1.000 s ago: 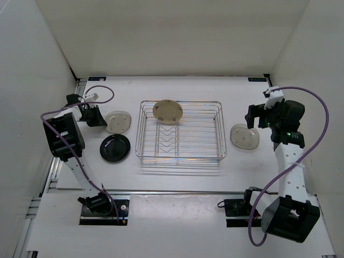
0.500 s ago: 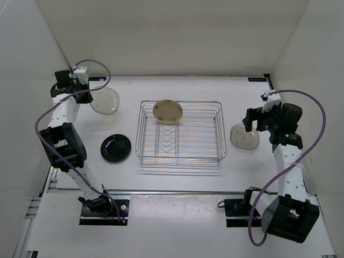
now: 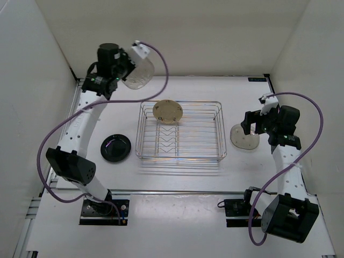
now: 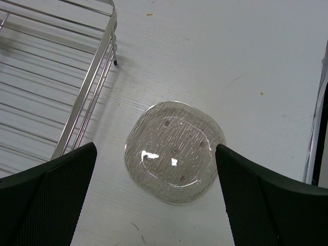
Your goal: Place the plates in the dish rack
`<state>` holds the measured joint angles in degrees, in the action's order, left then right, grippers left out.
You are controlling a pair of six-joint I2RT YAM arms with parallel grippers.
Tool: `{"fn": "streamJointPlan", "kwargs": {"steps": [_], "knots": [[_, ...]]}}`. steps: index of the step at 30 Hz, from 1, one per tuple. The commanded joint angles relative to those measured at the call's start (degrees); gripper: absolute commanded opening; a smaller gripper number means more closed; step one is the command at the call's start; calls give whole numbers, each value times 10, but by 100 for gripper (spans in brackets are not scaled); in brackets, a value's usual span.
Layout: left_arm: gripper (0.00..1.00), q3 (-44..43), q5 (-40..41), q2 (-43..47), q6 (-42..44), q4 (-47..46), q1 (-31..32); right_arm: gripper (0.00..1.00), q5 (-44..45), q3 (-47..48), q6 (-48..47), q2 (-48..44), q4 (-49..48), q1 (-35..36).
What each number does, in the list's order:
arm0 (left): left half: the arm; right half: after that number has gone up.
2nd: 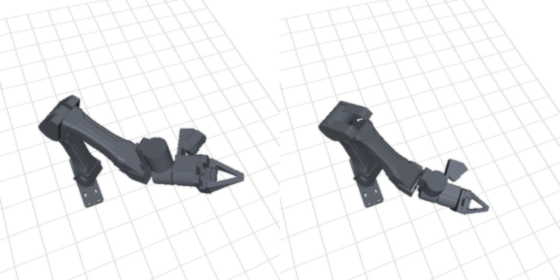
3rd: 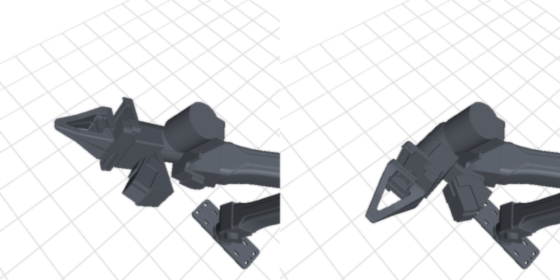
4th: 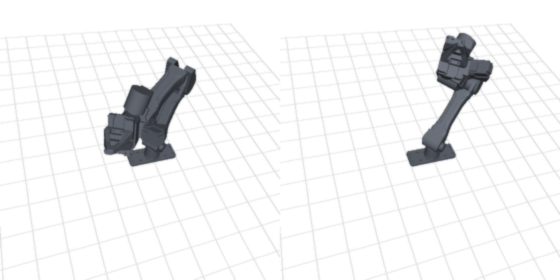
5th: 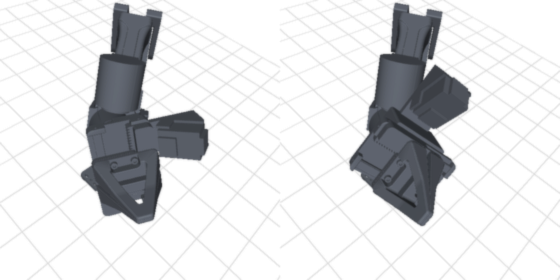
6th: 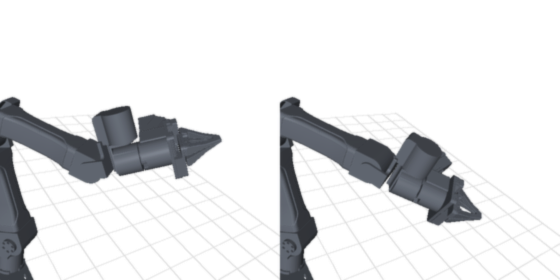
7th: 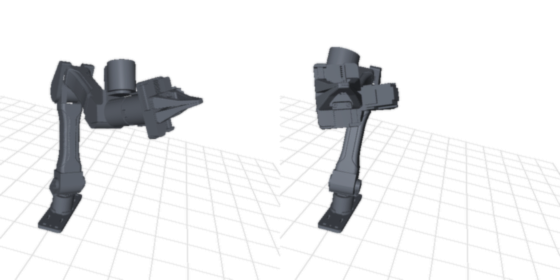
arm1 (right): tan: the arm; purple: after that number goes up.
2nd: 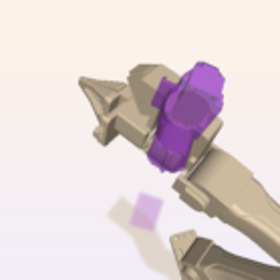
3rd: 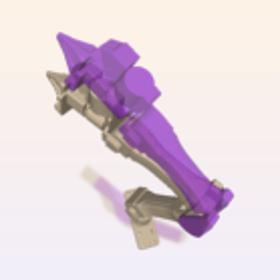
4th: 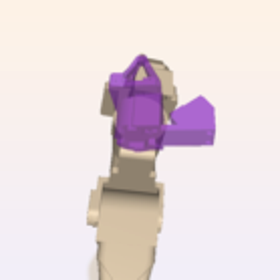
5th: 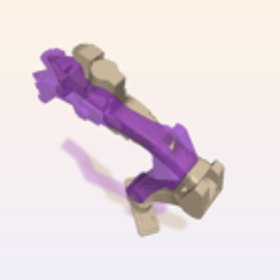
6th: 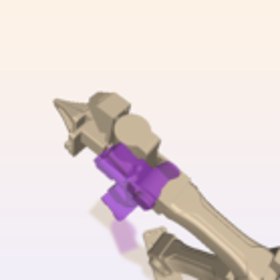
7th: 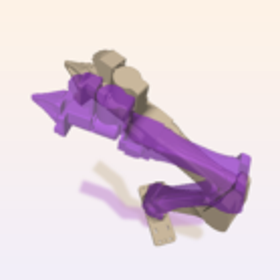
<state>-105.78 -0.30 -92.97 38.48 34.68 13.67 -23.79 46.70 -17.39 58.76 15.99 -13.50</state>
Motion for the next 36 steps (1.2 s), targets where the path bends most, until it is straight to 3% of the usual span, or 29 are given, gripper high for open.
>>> {"fn": "streamJointPlan", "kwargs": {"steps": [1, 5, 12, 26, 36], "knots": [[10, -26, 107, 32, 130, 18, 76, 100, -16, -2, -7, 0, -21, -3], [10, -31, 171, 38, 220, 11, 184, 100, -16, -2, -12, 6, -21, -3], [10, 30, 224, 38, 348, -27, 280, 100, -28, -2, -12, 6, -21, -3], [10, 172, 162, 32, 386, -88, 294, 100, -38, -7, -18, 11, -21, -3], [10, 204, 151, 27, 404, -123, 310, 100, -38, -7, -18, 16, -21, -3]]}}
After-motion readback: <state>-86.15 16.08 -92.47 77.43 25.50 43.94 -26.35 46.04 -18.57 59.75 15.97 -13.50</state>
